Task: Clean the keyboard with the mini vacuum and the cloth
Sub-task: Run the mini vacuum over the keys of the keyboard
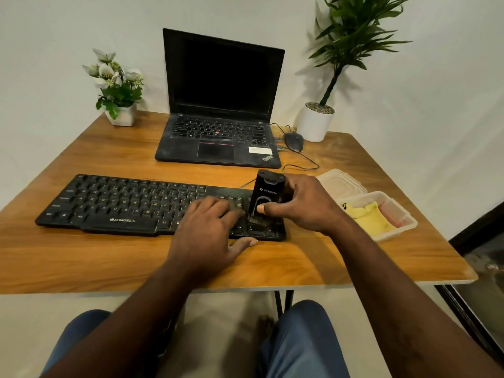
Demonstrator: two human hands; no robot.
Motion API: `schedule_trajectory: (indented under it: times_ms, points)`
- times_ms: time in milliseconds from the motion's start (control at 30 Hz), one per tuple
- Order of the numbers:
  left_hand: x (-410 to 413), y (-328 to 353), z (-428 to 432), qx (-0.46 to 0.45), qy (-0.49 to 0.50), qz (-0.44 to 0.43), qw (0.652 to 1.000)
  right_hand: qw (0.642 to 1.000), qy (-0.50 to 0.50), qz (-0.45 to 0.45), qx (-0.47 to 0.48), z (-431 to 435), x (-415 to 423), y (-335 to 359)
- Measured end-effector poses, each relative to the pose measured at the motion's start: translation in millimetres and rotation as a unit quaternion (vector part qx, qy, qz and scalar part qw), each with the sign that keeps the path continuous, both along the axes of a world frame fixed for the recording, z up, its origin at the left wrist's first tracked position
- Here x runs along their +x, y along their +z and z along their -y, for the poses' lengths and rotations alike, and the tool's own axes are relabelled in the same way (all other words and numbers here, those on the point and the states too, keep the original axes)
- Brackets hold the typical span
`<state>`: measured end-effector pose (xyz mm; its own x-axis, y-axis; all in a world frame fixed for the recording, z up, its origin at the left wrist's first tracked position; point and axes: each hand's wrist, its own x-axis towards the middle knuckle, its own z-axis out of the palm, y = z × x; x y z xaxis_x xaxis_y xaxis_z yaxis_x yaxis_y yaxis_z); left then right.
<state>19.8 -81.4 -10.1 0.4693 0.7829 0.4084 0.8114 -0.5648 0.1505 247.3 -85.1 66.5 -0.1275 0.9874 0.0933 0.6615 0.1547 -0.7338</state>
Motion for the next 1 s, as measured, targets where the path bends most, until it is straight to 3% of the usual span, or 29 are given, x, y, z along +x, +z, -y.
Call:
schedule_trajectory:
  times_ms: [133, 267, 433, 633, 833, 1000]
  points:
    - [7.6, -0.9, 0.4, 0.019, 0.013, 0.004, 1.0, 0.999, -0.014, 0.026, 0.021, -5.1, -1.5, -10.2]
    - [5.6, -3.1, -0.7, 0.03, 0.011, 0.011, 0.999, 0.98, -0.141, 0.086, 0.114, -16.2, 7.0, -4.4]
    - [5.2, -4.3, -1.7, 0.023, 0.009, 0.011, 1.0, 0.999, -0.042, 0.015, 0.007, -6.9, -3.5, -12.6]
    - [4.8, -4.9, -1.6, 0.034, 0.008, 0.017, 0.999, 0.976, -0.164, 0.1, 0.107, -21.1, -2.6, -11.9]
    - [4.8, -5.1, -2.1, 0.026, 0.008, 0.015, 1.0, 0.993, -0.055, 0.082, 0.064, -16.2, -14.6, -13.1]
    - [4.5, -2.8, -1.6, 0.01, 0.011, 0.009, 1.0, 0.972, -0.145, 0.134, 0.13, -30.0, 2.9, -5.1]
